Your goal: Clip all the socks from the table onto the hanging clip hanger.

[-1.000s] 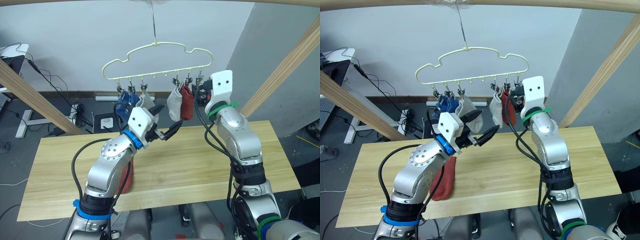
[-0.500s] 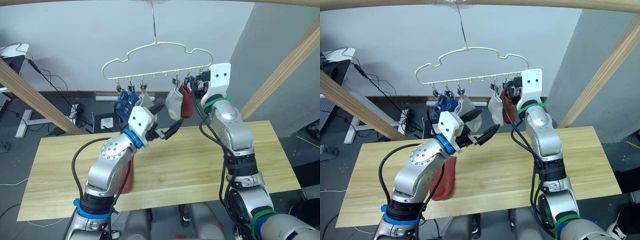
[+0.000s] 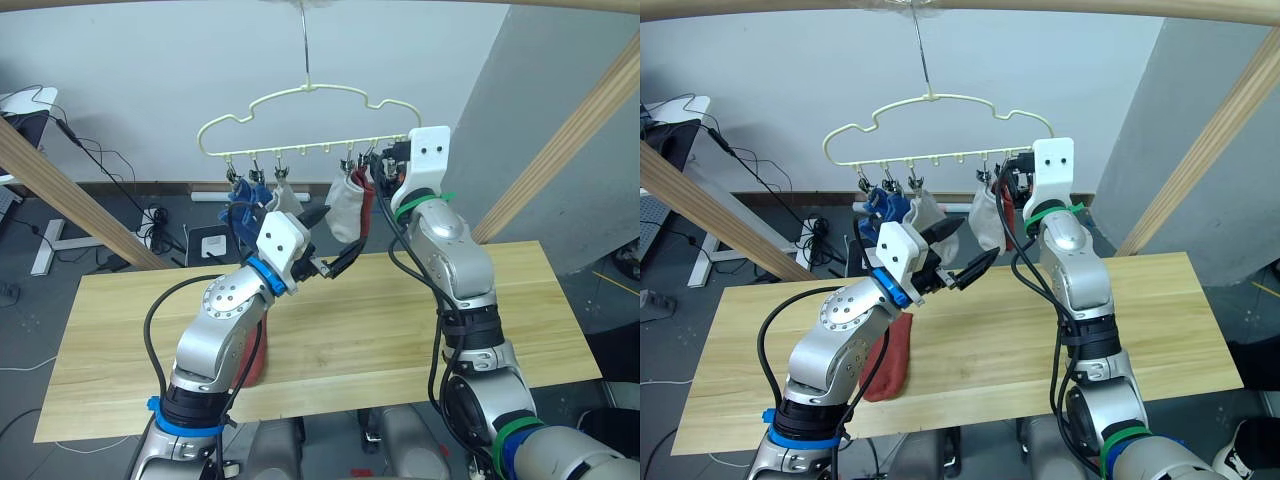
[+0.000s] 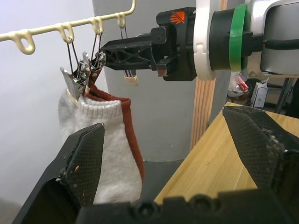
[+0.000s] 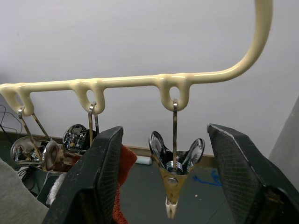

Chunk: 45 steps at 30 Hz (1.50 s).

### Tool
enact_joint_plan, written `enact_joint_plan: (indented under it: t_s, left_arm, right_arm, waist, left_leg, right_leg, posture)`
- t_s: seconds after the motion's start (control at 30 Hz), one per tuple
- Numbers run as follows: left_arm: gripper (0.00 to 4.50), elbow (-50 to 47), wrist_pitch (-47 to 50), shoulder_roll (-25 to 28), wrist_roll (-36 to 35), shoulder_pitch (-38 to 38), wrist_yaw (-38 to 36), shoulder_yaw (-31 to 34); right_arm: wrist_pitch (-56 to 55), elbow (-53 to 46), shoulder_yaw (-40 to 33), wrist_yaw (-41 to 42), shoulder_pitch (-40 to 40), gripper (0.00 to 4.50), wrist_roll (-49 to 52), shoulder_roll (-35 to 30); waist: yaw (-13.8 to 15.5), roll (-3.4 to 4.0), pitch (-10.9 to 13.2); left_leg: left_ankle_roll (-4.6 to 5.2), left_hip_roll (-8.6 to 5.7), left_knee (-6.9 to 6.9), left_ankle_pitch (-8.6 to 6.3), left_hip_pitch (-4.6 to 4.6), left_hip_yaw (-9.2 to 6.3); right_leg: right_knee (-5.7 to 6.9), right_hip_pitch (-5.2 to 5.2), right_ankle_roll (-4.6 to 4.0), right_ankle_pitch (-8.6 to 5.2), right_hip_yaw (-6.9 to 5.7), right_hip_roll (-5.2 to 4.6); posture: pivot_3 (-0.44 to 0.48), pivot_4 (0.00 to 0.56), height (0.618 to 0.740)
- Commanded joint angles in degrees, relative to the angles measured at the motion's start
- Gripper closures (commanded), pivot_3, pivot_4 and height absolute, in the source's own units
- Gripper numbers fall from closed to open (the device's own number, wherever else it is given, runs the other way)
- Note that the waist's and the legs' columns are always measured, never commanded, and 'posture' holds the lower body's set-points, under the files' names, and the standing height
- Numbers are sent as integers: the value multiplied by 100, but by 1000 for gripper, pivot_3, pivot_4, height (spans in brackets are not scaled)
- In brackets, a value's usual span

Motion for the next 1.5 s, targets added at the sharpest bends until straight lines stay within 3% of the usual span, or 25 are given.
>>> enact_joint_plan:
  t_s: [0.03, 0.17, 0.27, 0.53, 0.7, 0.8, 1.2, 1.5]
  left_arm:
    - [0, -163, -109, -24, 32, -36, 33, -20]
    - [0, -175, -129, -12, 47, -8, 43, -27]
    - [0, -194, -142, 3, 62, 46, 55, -36]
    - [0, -476, -223, 93, 447, 771, 449, 49]
    - [0, -468, 223, -109, 652, 1699, 1484, 755]
    - [0, 92, 589, -179, 615, 2009, 1971, 1372]
    - [0, 2052, 285, 387, 1054, 1725, 1421, 1069]
    - [2084, 2315, 42, 481, 1232, 1767, 1269, 945]
  right_arm:
    - [-142, -112, -56, -8, -172, 2414, 63, 31]
    - [-168, -106, -58, 6, -180, 3866, 60, 25]
    - [-190, -92, -63, 19, -191, 4489, 56, 7]
    - [-205, -88, -79, 56, -209, 4489, 60, -52]
    - [-184, -116, -91, 90, -190, 4489, 65, -98]
    - [-153, -135, -85, 128, -168, 4489, 71, -126]
    - [-46, -175, -45, 236, -146, 4489, 84, -191]
    - [-3, -230, -13, 263, -109, 4500, 105, -168]
  waist:
    - [0, 0, 0]
    - [0, 0, 0]
    - [0, 0, 0]
    - [-10, 0, 0]
    - [-22, 0, 0]
    - [-3, 0, 0]
    - [5, 2, 1]
    - [0, 2, 1]
  left_leg:
    - [0, 0, 0, 0, 0, 0]
    - [0, 0, 0, 0, 0, 0]
    - [0, 0, 0, 0, 0, 0]
    - [0, 2, -1, 0, 1, 1]
    - [1, 4, -3, -1, 7, 4]
    - [1, 4, -2, -1, 6, -1]
    - [1, 2, -3, -1, 7, 2]
    - [1, 3, -5, -1, 11, 4]
  right_leg:
    - [0, 0, 0, 0, 0, 0]
    - [0, 0, 0, 0, 0, 0]
    - [0, 0, 0, 0, 0, 0]
    - [0, 0, 0, 0, 1, 0]
    - [2, 0, 0, 0, 5, -1]
    - [4, 0, 0, 0, 0, 0]
    - [4, 0, -1, 0, -2, -3]
    - [7, 0, -1, 0, 0, -6]
  posture:
    - [-149, 269, 740]
    - [-151, 268, 740]
    - [-152, 268, 740]
    - [-153, 270, 740]
    - [-151, 274, 740]
    - [-149, 278, 740]
    - [-163, 282, 740]
    - [-164, 280, 740]
